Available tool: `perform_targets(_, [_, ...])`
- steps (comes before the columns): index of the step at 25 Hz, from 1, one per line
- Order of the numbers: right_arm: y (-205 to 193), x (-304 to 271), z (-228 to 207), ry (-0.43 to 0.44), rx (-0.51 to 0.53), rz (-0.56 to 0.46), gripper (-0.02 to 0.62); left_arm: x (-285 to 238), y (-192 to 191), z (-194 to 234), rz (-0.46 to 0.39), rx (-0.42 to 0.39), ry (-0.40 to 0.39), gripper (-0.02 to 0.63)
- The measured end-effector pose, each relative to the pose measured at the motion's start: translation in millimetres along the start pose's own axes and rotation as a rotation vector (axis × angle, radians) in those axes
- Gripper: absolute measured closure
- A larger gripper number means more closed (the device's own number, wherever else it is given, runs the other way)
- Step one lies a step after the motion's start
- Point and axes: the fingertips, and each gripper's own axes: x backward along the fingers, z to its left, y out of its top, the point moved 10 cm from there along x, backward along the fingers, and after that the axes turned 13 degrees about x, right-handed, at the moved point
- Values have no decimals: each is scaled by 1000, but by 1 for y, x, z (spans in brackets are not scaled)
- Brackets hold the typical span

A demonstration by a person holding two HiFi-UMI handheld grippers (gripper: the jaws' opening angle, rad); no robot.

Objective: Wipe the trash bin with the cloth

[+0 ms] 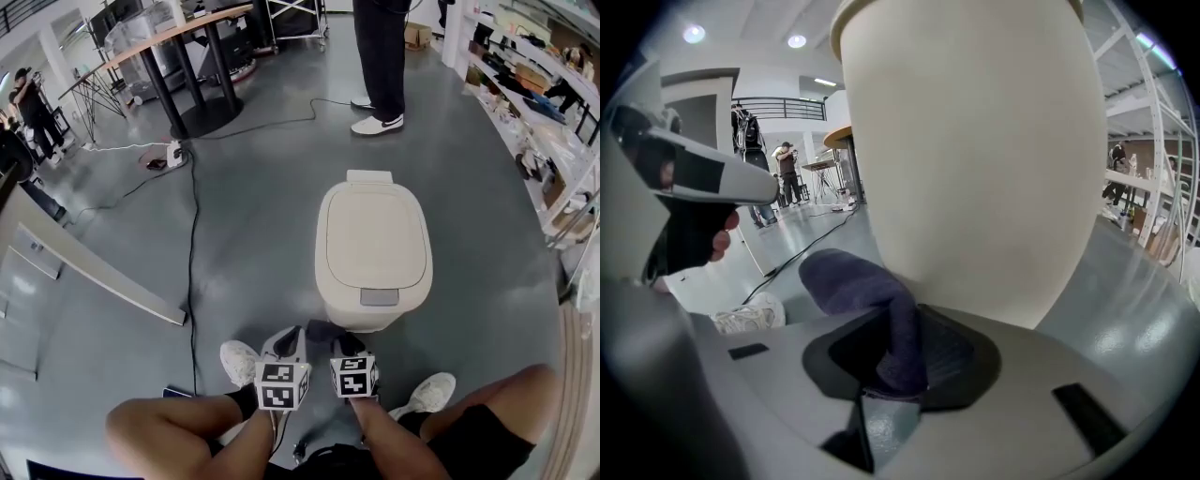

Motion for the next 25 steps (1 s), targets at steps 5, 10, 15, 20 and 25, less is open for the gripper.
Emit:
perform_targets(5, [-18, 4, -14, -37, -34, 5, 497, -5, -6, -8, 15, -12, -12, 607])
perform_targets(10, [-26, 18, -31, -83, -73, 4, 497, -9, -7, -18, 25, -27, -30, 607])
perform_targets(15, [-35, 29, -46, -157, -186, 34, 497, -16, -3, -36, 26, -40, -62, 607])
perform_targets(20, [-44, 35, -60, -204, -192, 14, 497, -26, 3, -65, 27, -80, -142, 607])
perform_targets(25, [-54, 40, -86, -243, -222, 9, 497, -37, -5, -75, 52, -133, -164, 607])
